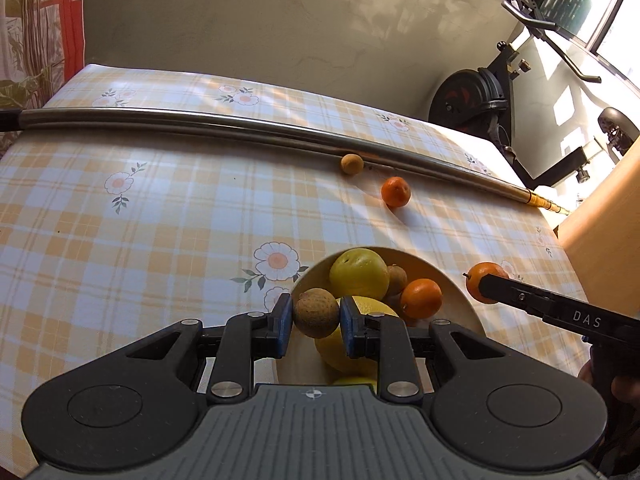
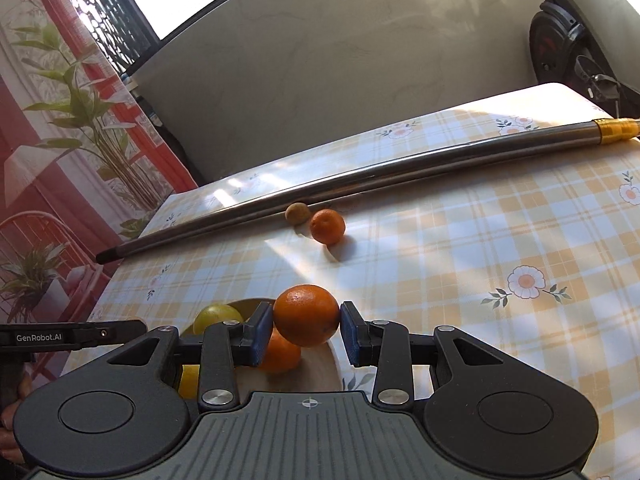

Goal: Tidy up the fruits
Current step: 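Carry the kiwi and tangerine onto the plate with both grippers and release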

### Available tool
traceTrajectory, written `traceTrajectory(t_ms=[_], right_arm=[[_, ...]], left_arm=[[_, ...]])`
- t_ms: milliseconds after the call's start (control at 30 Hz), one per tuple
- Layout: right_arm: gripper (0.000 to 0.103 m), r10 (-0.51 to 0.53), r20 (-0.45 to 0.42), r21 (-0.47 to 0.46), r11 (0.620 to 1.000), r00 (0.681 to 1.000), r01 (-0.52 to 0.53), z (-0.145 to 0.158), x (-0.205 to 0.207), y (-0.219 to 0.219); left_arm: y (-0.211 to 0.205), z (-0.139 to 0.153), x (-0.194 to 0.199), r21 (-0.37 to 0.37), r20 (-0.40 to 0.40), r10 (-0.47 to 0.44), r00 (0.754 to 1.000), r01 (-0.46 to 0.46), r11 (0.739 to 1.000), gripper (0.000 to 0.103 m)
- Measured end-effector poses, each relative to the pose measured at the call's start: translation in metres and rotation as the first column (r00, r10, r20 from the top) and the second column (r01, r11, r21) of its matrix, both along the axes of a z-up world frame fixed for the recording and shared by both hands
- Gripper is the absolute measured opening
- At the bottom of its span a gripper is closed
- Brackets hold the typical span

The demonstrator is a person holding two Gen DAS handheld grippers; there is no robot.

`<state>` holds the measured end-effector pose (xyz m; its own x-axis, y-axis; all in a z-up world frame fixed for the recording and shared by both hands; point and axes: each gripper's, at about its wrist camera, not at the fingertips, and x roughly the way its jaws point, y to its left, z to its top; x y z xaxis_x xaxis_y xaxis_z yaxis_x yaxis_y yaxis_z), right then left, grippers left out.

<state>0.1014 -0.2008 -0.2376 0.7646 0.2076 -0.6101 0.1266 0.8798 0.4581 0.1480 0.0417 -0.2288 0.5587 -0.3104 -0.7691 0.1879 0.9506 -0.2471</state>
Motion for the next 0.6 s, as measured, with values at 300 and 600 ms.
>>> traceTrajectory(t_ms=[300,600], right_arm=[[0.034,0.029,-0.017,-0.05,0.998,0.999,-0.03,0.003,-0.013,0.02],[0.034,0.051,-0.037,-0.063,0.997,0.998,-0.053,-0.001,-0.011,0.024]], left_arm=[[0.005,-0.012,-0.011,0.023,0.0,-0.02,1.0,0.02,1.0,0.027],[0.0,-0.015,-0.019,0.047,0.009,-0.045,0.999,0.044,0.998,0.027]])
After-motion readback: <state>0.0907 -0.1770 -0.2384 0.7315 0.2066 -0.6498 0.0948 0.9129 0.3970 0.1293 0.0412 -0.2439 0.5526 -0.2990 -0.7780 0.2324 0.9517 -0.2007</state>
